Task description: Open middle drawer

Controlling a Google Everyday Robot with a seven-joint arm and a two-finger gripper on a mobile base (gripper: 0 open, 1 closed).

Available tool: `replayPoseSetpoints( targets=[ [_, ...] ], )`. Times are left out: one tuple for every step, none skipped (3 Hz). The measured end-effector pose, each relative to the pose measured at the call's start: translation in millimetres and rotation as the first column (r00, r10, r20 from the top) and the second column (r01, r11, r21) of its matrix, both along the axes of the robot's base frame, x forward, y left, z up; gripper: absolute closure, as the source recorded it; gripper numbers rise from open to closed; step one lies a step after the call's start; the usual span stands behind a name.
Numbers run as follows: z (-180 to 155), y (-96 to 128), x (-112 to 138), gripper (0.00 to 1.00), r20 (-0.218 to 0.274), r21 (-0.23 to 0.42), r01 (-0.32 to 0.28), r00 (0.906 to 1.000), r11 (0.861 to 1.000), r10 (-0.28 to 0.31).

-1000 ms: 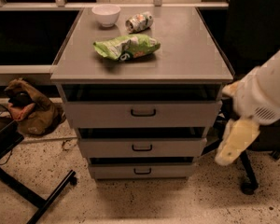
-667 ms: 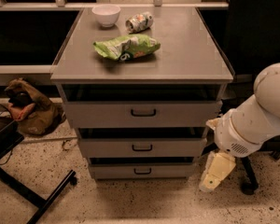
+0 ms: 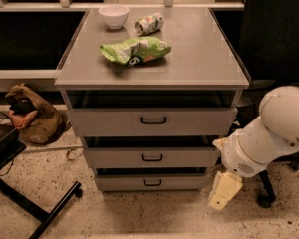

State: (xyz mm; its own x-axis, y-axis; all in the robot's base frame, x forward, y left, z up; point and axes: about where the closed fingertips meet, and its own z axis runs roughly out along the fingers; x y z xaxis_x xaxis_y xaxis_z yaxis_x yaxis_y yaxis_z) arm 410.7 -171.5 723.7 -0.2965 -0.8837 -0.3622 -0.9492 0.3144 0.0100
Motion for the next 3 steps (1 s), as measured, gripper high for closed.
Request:
replayPoseSetpoints(
  targets=[
    [-73, 13, -7, 0.00, -0.049, 0.032, -0.014, 0.9987, 0.999, 0.016],
    [-146, 30, -8, 0.00, -0.088, 0.089, 0.002, 0.9961, 0.996, 0.006],
    [-146, 30, -8, 0.00, -0.088, 0.089, 0.002, 0.9961, 0.996, 0.006]
  ],
)
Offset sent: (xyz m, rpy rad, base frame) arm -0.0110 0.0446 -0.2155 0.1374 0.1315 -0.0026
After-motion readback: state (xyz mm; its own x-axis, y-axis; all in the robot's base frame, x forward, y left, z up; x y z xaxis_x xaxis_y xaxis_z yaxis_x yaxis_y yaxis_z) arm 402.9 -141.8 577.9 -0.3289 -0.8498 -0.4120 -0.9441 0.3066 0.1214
